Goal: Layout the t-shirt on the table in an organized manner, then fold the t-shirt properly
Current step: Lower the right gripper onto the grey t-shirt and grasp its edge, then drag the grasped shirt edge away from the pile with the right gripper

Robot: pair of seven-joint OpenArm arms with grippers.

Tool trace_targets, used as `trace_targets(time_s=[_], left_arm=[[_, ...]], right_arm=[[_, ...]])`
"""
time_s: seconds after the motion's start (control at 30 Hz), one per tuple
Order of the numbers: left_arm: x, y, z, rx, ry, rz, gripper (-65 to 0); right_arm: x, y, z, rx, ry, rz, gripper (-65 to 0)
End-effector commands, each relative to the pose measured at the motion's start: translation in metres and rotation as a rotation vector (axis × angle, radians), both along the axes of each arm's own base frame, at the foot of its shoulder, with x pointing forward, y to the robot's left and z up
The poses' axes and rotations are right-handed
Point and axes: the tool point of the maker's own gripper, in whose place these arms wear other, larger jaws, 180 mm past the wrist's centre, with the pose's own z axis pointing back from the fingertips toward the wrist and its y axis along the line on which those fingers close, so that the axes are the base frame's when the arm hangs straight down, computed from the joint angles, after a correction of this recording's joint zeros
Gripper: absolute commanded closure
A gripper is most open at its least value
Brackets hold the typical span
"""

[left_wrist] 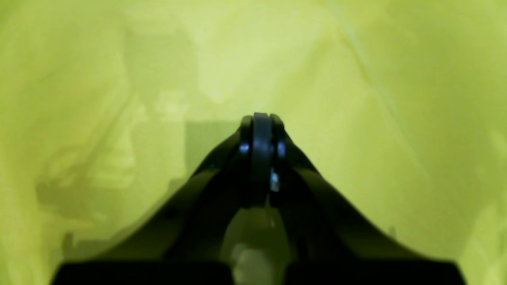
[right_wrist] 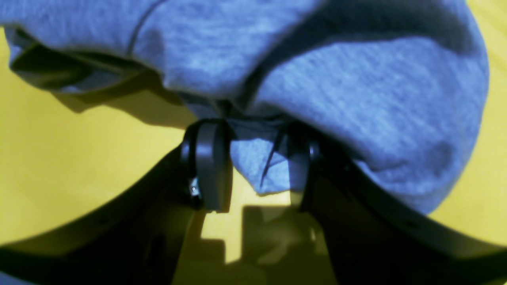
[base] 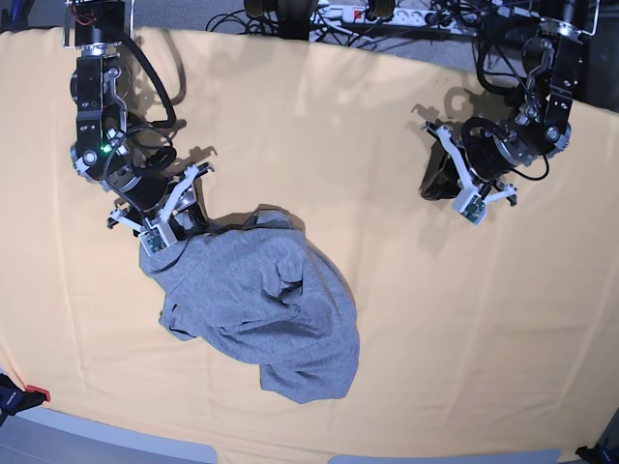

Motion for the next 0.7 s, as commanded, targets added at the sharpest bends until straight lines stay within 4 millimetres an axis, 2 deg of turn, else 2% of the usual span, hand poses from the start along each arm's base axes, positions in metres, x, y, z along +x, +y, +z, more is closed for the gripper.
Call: trace_targets(time_s=[0.0, 0.1, 0.13, 0.17, 0.23, 0.27, 0.33, 0.47, 0.57, 0.67], left_arm=[[0.006, 0.0, 0.012, -0.015, -0.04, -0.007, 0.0], [0.006, 0.0, 0.012, -0.015, -0.039, -0.007, 0.0], [0.006, 0.0, 0.012, -0.015, -0.039, -0.007, 0.0], [0.006, 0.0, 0.012, -0.015, -0.039, -0.007, 0.0], [0.006, 0.0, 0.012, -0.017, -0.04, -0.006, 0.0], [0.006, -0.001, 0.013, -0.022, -0.038, -0.006, 0.0], [0.006, -0.001, 0.013, -0.021, -0.039, -0.006, 0.0], [0.004, 0.0, 0.011, -0.012, -0.031, -0.021, 0.0], [-0.003, -0.002, 0.008, 0.001, -0.012, -0.069, 0.0], [-0.008, -0.004, 0.012, -0.022, -0.001, -0.11, 0.0]], right_arm=[[0.002, -0.011, 0.0, -0.045, 0.018, -0.018, -27.6], [-0.002, -0.016, -0.006, -0.062, 0.057, -0.047, -27.0], [-0.003, -0.018, -0.007, -0.062, 0.06, -0.058, -24.8], [-0.003, -0.018, -0.007, -0.062, 0.059, -0.06, -19.4], [-0.003, -0.015, -0.005, -0.062, 0.054, -0.036, -2.5], [-0.002, -0.012, -0.001, -0.063, 0.044, -0.018, 0.0], [-0.001, -0.006, 0.012, -0.077, 0.017, 0.018, 0.0], [-0.004, 0.002, 0.056, -0.145, -0.055, 0.064, 0.0], [-0.02, 0.009, 0.079, -0.179, -0.101, 0.093, 0.0], [-0.04, 0.017, 0.09, -0.186, -0.128, 0.122, 0.0]])
